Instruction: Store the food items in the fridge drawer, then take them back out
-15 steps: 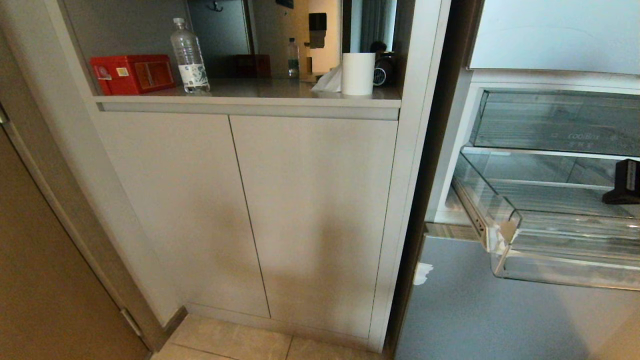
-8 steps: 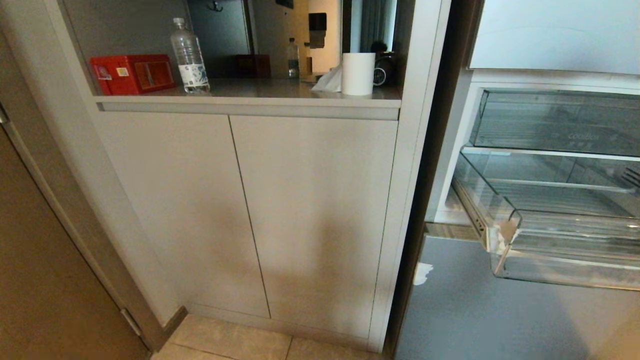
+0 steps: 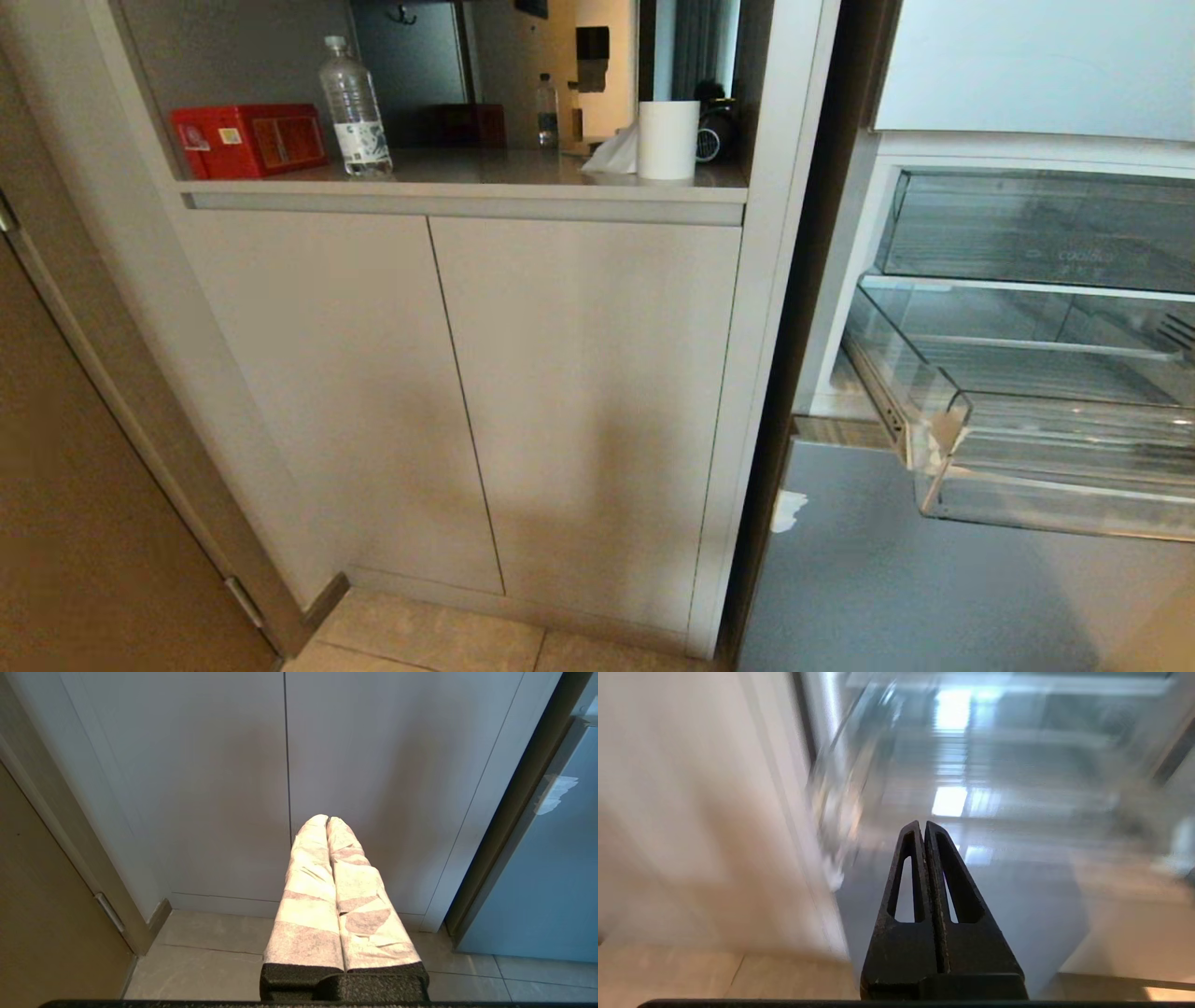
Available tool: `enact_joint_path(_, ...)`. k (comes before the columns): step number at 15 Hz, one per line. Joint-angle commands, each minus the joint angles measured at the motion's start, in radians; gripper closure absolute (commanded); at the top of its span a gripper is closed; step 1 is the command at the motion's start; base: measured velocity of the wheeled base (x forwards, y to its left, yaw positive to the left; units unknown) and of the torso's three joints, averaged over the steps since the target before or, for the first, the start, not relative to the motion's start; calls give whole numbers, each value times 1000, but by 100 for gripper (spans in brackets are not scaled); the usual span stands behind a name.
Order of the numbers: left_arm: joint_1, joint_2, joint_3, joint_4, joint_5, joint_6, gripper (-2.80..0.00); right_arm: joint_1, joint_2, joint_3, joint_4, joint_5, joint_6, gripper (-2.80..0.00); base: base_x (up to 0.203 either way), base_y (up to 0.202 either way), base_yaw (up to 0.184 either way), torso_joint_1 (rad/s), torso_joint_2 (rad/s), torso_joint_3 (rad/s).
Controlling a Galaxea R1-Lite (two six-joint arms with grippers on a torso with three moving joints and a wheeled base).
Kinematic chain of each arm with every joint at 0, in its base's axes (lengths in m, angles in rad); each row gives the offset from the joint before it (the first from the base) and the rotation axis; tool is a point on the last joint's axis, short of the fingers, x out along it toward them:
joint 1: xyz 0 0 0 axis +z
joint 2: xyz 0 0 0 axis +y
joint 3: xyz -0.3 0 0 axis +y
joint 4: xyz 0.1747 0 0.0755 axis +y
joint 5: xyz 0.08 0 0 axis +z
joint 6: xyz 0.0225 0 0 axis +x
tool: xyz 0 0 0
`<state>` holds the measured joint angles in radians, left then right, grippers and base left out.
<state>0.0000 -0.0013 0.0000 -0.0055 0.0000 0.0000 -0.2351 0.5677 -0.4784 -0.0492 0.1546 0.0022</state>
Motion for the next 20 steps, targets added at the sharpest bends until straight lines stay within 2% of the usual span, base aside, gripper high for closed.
enact_joint_path(1, 0, 0, 2, -1, 0, 0, 0, -1, -238, 204, -15, 19, -6, 0, 0, 0, 0, 0, 0, 0)
enact_joint_path(3, 0, 0, 2, -1, 0, 0, 0, 4, -284, 305, -22, 17, -25, 0, 0, 0, 0, 0, 0, 0)
enact_joint_path(6, 0, 0, 2, -1, 0, 0, 0, 103, -288, 424, -30, -93, -77, 0, 0, 0, 0, 0, 0, 0)
enact_joint_path(7, 0, 0, 2, -1, 0, 0, 0, 115, -288, 470, -22, -106, -87, 0, 0, 0, 0, 0, 0, 0)
enact_joint_path(10, 0, 0, 2, -1, 0, 0, 0, 155, -292, 478, 32, -124, -75, 0, 0, 0, 0, 0, 0, 0)
enact_joint_path(13, 0, 0, 2, -1, 0, 0, 0, 237, -370, 478, 52, -126, -75, 0, 0, 0, 0, 0, 0, 0)
enact_joint_path(16, 0, -1, 2, -1, 0, 1, 0, 241, -536, 478, 58, -134, -69, 0, 0, 0, 0, 0, 0, 0)
enact_joint_path(19, 0, 0, 2, -1, 1, 0, 0, 238, -568, 478, 55, -182, 28, 0, 0, 0, 0, 0, 0, 0)
enact_joint_path(20, 0, 0, 2, -1, 0, 0, 0, 238, -568, 479, 55, -182, 30, 0, 0, 0, 0, 0, 0, 0)
